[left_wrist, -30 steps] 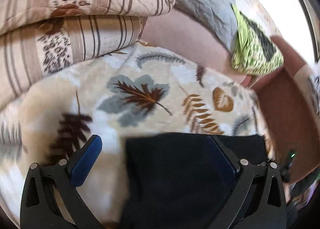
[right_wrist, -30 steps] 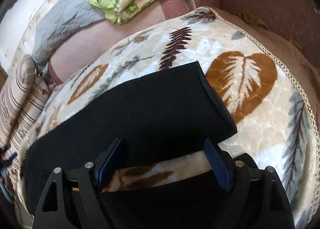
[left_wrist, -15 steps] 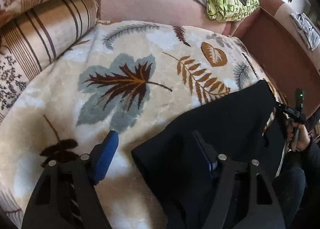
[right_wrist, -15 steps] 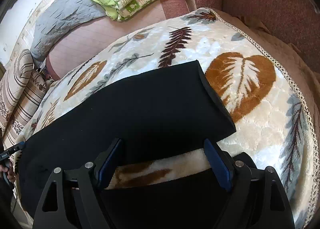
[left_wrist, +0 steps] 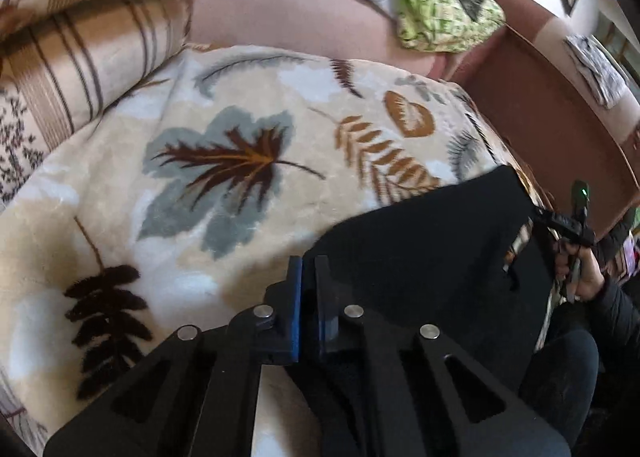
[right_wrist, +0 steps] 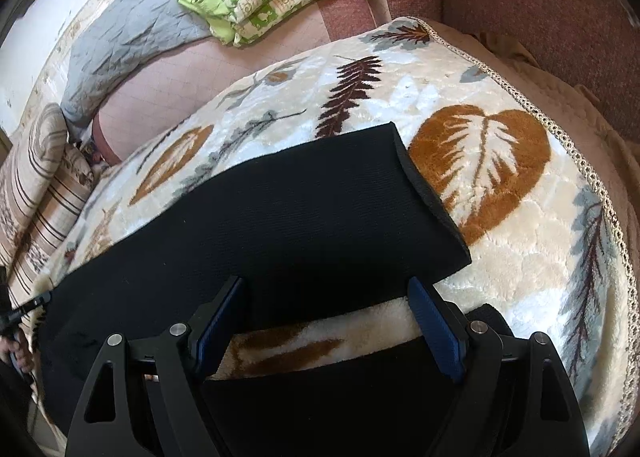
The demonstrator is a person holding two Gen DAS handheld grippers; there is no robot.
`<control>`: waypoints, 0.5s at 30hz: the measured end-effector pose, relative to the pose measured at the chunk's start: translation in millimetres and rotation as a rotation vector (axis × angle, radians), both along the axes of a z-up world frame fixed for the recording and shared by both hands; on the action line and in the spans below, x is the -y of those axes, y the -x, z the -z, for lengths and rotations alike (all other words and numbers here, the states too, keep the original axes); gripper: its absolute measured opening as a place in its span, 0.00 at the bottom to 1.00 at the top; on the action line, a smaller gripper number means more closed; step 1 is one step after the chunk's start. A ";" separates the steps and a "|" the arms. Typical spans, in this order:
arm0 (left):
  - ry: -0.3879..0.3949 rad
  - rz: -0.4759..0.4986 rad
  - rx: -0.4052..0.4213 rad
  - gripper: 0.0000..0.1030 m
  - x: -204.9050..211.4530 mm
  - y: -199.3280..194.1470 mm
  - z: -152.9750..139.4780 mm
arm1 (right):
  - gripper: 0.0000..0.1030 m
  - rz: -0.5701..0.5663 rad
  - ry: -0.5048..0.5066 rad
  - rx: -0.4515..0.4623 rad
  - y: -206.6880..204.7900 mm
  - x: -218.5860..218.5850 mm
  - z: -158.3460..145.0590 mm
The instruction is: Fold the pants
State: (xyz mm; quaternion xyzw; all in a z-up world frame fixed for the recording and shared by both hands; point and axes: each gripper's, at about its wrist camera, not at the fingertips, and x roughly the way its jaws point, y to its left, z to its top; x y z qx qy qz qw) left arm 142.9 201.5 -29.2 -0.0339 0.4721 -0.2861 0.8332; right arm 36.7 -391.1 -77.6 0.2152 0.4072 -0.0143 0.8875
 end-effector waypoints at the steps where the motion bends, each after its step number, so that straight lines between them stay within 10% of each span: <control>1: -0.017 0.012 0.015 0.03 3.3 5.0 -5.1 | 0.79 0.014 -0.013 0.011 1.8 2.8 -1.9; 6: -0.106 -0.022 0.082 0.03 9.9 17.5 -30.2 | 0.81 0.163 -0.016 0.196 27.9 32.6 -36.1; 15: -0.261 -0.208 0.177 0.03 32.6 15.1 -60.0 | 0.80 -0.037 -0.138 -0.025 -72.0 90.7 -59.6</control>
